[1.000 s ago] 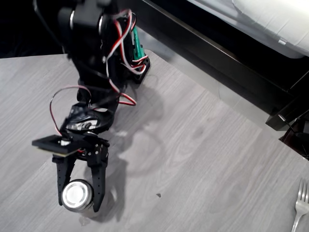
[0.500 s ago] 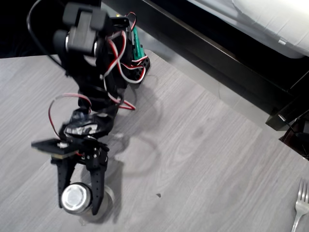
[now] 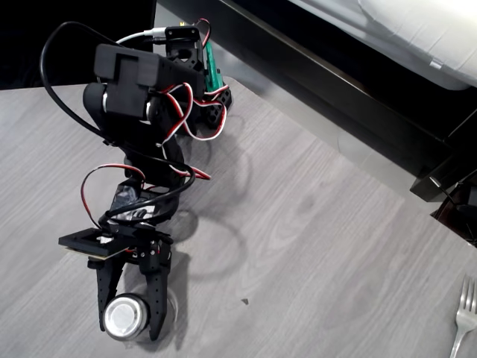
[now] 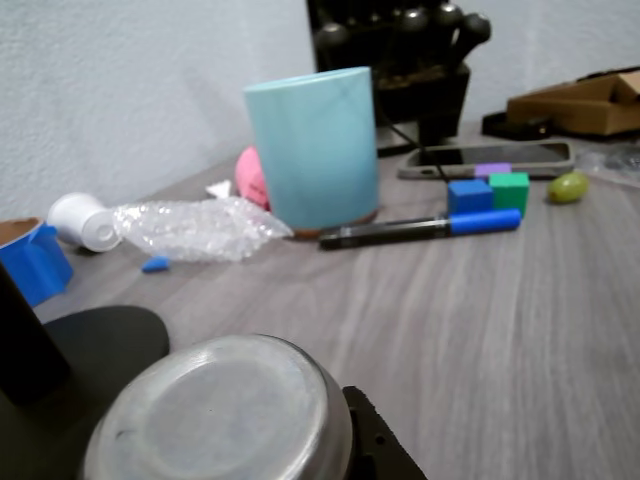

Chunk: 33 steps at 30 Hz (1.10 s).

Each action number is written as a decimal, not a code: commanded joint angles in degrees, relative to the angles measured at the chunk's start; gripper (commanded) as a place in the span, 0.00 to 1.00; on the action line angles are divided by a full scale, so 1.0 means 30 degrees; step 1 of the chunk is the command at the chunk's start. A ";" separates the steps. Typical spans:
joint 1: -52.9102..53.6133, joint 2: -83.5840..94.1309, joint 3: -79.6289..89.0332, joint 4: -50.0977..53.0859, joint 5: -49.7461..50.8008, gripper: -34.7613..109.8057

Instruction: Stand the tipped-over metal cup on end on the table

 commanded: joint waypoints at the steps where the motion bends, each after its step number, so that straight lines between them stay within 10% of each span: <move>1: -0.0088 -0.0117 -0.0029 -0.5039 0.0176 0.47; 13: 0.0527 0.6914 0.2490 -0.2344 0.4277 0.53; 16: 0.0732 1.5527 0.4482 0.6826 0.7998 0.53; 21: 0.0000 2.9209 -0.1641 3.7588 1.9775 0.53; 33: -0.4687 3.3340 -0.0234 4.6230 2.7920 0.24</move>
